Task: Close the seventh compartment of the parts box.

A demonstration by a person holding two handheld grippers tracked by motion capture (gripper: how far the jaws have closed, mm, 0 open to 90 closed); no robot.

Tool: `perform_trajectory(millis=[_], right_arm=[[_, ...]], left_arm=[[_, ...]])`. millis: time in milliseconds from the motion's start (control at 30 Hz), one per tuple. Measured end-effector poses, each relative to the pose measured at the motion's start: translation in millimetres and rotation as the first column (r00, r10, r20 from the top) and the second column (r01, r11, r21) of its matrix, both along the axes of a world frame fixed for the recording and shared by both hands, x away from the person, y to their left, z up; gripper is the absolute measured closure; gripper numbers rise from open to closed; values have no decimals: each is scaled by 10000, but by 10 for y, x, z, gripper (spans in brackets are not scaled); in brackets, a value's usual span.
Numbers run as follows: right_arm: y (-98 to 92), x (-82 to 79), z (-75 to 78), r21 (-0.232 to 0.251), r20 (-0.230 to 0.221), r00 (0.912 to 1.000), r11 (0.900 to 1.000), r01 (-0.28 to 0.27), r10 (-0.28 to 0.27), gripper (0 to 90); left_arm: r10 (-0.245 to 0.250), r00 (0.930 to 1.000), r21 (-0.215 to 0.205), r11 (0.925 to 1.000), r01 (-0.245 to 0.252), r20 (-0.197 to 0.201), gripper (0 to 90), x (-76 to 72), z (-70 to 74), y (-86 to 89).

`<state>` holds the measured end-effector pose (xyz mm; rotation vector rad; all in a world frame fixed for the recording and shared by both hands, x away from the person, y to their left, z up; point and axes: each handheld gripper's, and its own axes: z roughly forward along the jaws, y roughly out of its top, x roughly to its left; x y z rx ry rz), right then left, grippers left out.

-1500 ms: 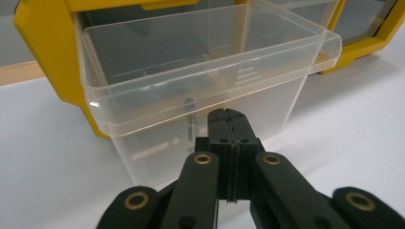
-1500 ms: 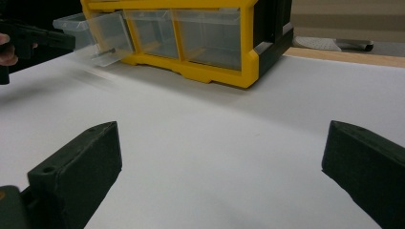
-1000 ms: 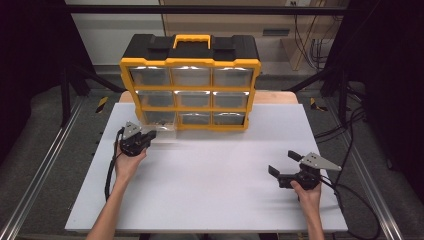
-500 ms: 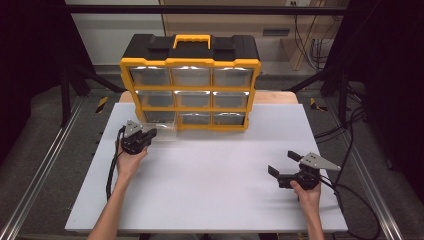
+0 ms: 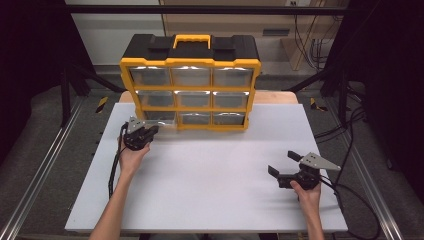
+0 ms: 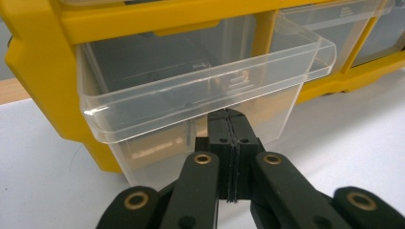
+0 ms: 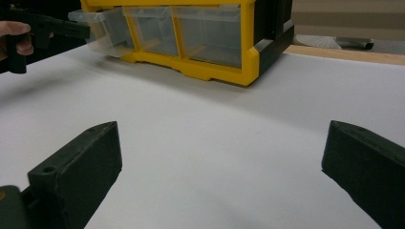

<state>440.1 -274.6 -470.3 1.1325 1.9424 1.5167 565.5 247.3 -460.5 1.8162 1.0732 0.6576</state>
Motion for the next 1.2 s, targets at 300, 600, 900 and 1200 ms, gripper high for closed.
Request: perform_trajectory(millis=[300, 600, 900, 1200], right_arm=[[-1, -1, 1, -12, 18, 10000, 10000, 5, -5, 6], [-3, -2, 3, -17, 15, 10000, 10000, -3, 3, 6], [0, 0, 0, -13, 6, 10000, 10000, 0, 0, 6], [0, 1, -1, -17, 7, 10000, 10000, -6, 6, 6]], left_arm=[[71, 9999, 199, 9998, -69, -106, 893, 78, 15, -9], [186, 9998, 253, 9995, -183, -87, 893, 141, -12, -9], [247, 9997, 345, 9991, -245, -75, 893, 198, -23, -25], [329, 9994, 330, 9989, -327, -63, 893, 253, -35, -32]])
